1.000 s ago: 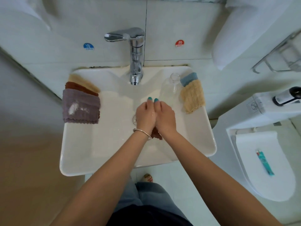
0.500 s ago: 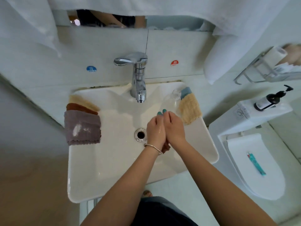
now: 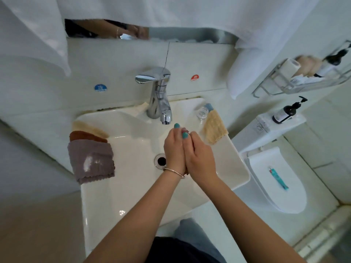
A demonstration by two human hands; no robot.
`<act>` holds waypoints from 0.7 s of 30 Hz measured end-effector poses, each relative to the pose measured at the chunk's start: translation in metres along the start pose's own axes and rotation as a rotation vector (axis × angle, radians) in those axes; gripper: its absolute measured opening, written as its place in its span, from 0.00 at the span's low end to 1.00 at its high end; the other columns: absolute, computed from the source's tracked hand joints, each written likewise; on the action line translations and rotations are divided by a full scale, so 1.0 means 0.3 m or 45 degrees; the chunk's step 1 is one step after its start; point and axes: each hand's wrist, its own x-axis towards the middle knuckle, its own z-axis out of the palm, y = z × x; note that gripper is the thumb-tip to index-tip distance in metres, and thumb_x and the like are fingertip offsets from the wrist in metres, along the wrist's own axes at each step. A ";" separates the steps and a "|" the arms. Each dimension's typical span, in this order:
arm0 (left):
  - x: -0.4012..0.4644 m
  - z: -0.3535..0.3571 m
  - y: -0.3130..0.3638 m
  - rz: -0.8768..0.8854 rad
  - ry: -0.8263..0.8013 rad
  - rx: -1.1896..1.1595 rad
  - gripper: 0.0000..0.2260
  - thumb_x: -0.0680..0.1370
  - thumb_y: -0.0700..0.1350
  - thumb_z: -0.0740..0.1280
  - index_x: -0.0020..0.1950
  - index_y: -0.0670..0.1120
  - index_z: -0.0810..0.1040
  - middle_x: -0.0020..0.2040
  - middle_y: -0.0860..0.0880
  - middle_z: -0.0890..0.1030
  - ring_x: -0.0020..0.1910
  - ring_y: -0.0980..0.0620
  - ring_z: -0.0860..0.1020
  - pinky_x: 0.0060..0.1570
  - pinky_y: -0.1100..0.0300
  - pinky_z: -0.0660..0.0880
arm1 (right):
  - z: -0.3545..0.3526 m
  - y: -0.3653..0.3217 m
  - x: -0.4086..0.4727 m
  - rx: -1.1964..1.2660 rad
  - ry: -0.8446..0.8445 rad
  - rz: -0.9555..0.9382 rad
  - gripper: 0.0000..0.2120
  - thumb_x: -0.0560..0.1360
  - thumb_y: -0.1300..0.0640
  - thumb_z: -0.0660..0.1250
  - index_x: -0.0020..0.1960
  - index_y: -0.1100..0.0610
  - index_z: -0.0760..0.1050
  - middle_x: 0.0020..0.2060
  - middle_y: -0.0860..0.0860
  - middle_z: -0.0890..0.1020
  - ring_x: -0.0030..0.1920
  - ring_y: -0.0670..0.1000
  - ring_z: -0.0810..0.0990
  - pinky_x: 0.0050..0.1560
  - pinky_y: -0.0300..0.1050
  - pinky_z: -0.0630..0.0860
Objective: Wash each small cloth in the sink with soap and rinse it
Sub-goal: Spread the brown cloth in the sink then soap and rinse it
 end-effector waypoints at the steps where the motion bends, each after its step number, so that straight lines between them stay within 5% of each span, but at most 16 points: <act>1: -0.018 0.008 0.008 0.031 -0.042 0.043 0.16 0.83 0.44 0.57 0.35 0.47 0.69 0.30 0.54 0.73 0.30 0.60 0.71 0.38 0.57 0.68 | -0.014 0.005 0.024 -0.025 0.025 0.010 0.17 0.83 0.51 0.55 0.35 0.46 0.62 0.27 0.46 0.72 0.30 0.46 0.72 0.34 0.54 0.67; 8: -0.024 0.021 0.057 0.011 -0.062 0.032 0.17 0.82 0.45 0.60 0.32 0.47 0.67 0.28 0.54 0.71 0.27 0.60 0.67 0.31 0.65 0.66 | -0.050 -0.017 0.034 0.019 0.107 -0.043 0.17 0.82 0.55 0.57 0.35 0.48 0.64 0.26 0.45 0.71 0.27 0.44 0.69 0.32 0.51 0.69; 11: -0.071 0.036 0.066 0.111 -0.207 0.140 0.15 0.82 0.46 0.60 0.35 0.46 0.70 0.31 0.51 0.74 0.32 0.55 0.71 0.34 0.61 0.69 | -0.080 -0.020 0.088 0.075 0.192 0.066 0.19 0.82 0.54 0.56 0.33 0.51 0.64 0.24 0.45 0.69 0.26 0.44 0.67 0.32 0.51 0.66; 16: -0.016 0.006 0.081 0.039 -0.066 0.028 0.16 0.82 0.45 0.58 0.34 0.46 0.68 0.30 0.51 0.72 0.31 0.54 0.69 0.35 0.57 0.67 | -0.042 -0.048 0.031 -0.029 0.134 -0.116 0.17 0.82 0.53 0.56 0.35 0.46 0.62 0.25 0.45 0.70 0.27 0.44 0.69 0.31 0.51 0.67; 21: -0.053 0.010 0.083 0.103 -0.137 0.125 0.16 0.82 0.47 0.58 0.35 0.46 0.69 0.30 0.51 0.73 0.32 0.54 0.70 0.35 0.59 0.68 | -0.050 -0.045 0.091 -0.041 0.186 0.003 0.17 0.82 0.53 0.55 0.34 0.50 0.64 0.26 0.46 0.70 0.27 0.44 0.68 0.32 0.51 0.66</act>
